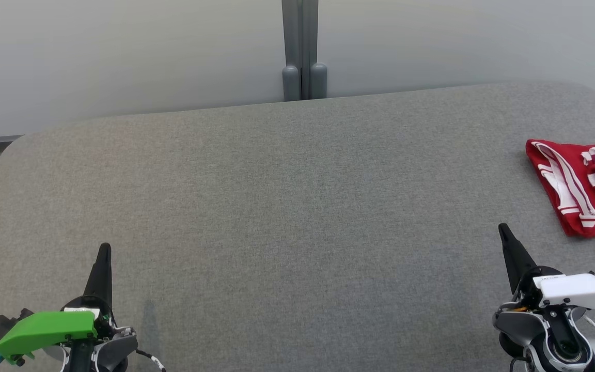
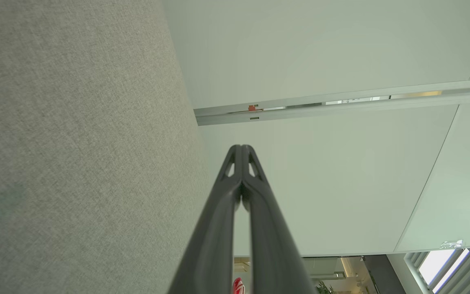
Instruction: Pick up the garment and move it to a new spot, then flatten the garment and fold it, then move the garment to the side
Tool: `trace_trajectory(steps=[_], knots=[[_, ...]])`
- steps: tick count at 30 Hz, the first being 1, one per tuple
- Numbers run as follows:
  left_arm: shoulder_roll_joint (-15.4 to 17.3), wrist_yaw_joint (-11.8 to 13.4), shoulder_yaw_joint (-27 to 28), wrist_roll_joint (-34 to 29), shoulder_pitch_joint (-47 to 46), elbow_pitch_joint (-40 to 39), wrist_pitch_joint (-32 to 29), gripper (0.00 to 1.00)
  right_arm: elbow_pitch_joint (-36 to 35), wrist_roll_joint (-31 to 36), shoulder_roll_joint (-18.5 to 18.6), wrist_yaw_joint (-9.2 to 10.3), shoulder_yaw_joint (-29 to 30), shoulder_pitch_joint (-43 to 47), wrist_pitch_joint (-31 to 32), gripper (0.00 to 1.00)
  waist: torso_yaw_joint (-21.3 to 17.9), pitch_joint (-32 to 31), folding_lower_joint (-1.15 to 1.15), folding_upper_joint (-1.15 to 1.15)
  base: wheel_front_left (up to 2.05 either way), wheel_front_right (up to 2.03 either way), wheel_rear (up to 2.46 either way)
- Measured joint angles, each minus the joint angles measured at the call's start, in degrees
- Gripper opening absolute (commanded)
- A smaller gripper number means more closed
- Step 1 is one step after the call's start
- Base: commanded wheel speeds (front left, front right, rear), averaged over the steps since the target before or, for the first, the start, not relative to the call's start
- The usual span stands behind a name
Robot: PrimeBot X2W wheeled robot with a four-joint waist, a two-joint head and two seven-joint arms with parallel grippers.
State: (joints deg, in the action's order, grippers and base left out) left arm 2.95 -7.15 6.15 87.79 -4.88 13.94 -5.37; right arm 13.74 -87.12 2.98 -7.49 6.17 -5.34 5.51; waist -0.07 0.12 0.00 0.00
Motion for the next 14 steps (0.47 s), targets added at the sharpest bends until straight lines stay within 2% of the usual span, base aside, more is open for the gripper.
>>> trace_trajectory(steps=[14], knots=[[-0.1, -0.2, 0.3, 4.5, -1.1, 0.1, -1.2, 0.00, 0.2, -5.1, -0.1, 0.00, 0.4, -0.7, 1.0, 0.00, 0.1, 0.1, 0.00, 0.00, 0.00, 0.00, 0.00]])
